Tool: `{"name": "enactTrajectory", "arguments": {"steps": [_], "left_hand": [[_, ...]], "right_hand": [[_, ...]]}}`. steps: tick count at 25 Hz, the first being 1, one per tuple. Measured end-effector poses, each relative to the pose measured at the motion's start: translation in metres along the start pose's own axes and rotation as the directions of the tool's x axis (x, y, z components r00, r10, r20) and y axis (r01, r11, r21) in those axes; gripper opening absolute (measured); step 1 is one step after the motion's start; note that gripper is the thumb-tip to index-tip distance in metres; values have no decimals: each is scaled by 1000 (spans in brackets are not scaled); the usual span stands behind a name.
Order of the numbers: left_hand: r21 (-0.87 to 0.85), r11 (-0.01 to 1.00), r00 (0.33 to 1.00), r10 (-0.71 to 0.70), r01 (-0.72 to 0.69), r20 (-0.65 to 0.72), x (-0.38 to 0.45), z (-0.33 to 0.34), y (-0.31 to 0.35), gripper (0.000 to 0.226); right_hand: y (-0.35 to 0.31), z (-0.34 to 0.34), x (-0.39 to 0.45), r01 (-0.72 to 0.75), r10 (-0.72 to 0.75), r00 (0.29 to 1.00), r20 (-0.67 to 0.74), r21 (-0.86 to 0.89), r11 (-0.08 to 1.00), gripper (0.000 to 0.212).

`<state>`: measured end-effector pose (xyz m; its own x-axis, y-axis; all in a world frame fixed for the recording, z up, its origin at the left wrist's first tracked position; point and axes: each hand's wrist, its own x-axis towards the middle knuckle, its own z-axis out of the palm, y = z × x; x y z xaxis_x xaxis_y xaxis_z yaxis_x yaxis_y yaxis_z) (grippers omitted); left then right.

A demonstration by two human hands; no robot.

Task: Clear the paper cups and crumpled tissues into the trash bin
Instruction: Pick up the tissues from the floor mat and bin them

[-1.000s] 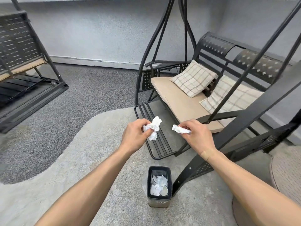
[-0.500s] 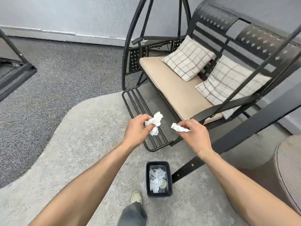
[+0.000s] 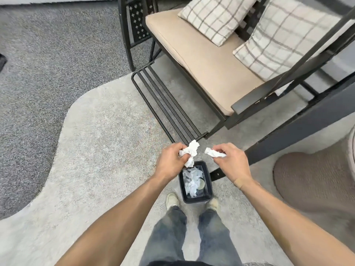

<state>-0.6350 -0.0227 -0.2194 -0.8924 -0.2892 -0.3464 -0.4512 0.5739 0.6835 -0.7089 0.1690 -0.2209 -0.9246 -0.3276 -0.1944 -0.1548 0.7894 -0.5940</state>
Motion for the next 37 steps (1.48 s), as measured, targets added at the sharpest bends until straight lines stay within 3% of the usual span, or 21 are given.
{"name": "enactTrajectory", "arguments": {"steps": [13,22,26,30,34,37], "left_hand": [[186,935,933,-331,303,144,51,177,-149,32],[189,840,811,-541,509,222,103,304,-252,36],[177,833,806,-553,524,210,128,330,-275,35],[235,829,800,-554,507,231,144,346,-279,11],[245,829,794,-554,502,249,143,348,-273,38],[214,844,806,-534,492,254,137,337,-265,46]], "right_hand": [[166,190,16,-193,219,923,317,-109,975,33],[245,326,40,-293,368,835,409,-237,926,27],[262,361,56,-298,396,841,370,-293,908,26],[262,379,63,-279,388,849,358,-320,905,31],[257,375,64,-287,384,839,385,-286,914,36],[251,362,63,-273,371,830,417,-278,921,40]]}}
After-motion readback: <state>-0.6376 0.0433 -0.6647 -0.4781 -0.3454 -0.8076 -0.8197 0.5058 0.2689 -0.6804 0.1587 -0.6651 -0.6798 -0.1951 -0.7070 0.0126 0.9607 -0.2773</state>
